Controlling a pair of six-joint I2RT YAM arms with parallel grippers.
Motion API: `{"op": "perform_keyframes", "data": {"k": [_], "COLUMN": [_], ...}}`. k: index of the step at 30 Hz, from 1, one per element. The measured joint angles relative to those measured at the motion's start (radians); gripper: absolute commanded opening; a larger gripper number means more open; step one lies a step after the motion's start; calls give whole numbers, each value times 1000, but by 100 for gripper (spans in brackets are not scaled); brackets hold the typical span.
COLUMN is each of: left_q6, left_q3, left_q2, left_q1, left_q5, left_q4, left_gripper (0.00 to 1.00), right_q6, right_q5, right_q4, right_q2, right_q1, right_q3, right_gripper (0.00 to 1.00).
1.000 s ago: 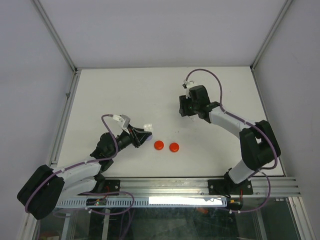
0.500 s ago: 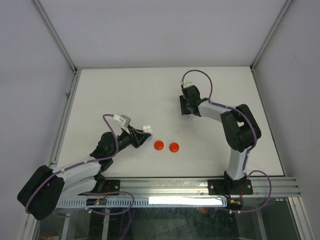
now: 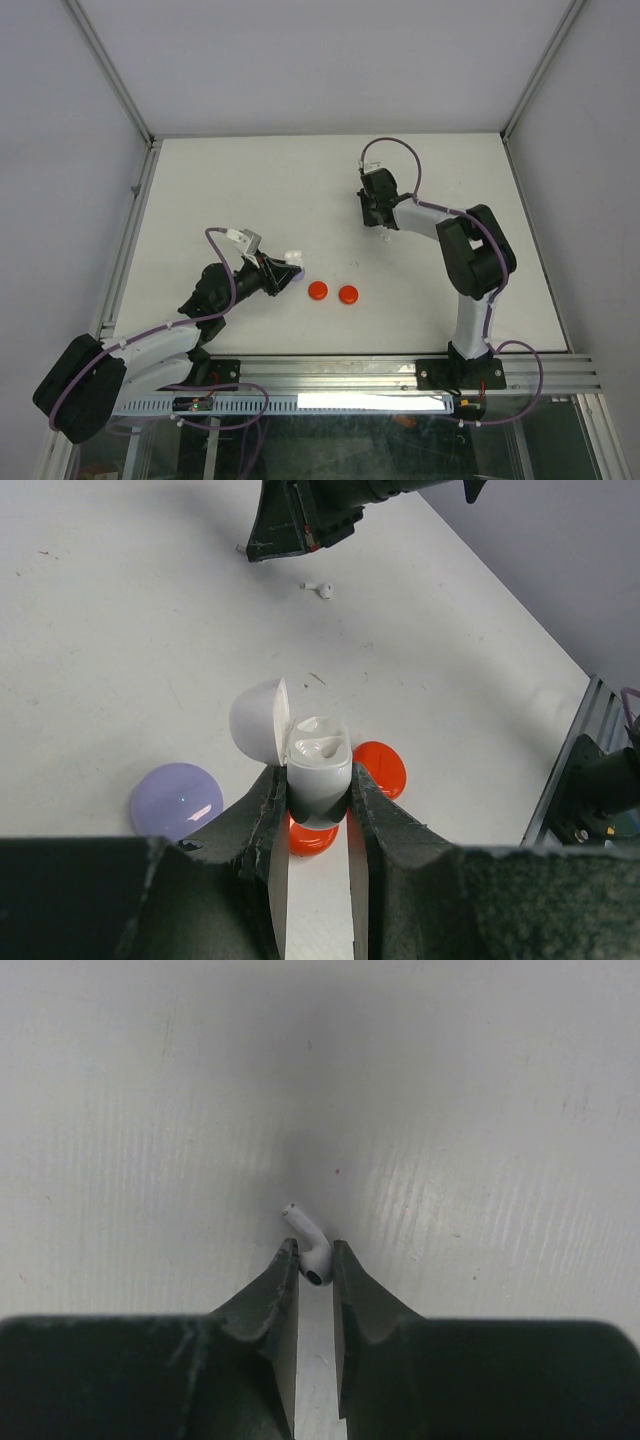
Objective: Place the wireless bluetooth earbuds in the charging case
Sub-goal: Pick up the earbud from the center of the board.
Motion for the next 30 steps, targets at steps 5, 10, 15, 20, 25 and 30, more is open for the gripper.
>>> {"op": "perform_keyframes", "data": {"k": [5,10,15,20,25,30], "left_q6": [1,2,9,16,16,17], "left_q3": [5,7,7,7,11,13], "left_q2": [-19,-53,-95,-114,-114,-114], "left_q1": [0,6,6,6,6,6], "left_q5": [0,-2,-10,-21,-22,-23], "left_q4": [-27,-47,-79,-89,-96,-99], "left_gripper": [0,0,0,0,0,0], "right_q6": [-32,-68,-105,-148,-186,-211], "right_q5": [-35,-84,-109,-113,-113,-108], "right_q4": [-34,-89,-136,-158,-173,-175], "right_q2": [-30,-104,-166,-199,-203,-203], "right_q1": [38,129,219,280,312,324], "right_q3": [-24,-88,-130,-163,-177,-182], "right_gripper": [11,13,17,19,23,32]}}
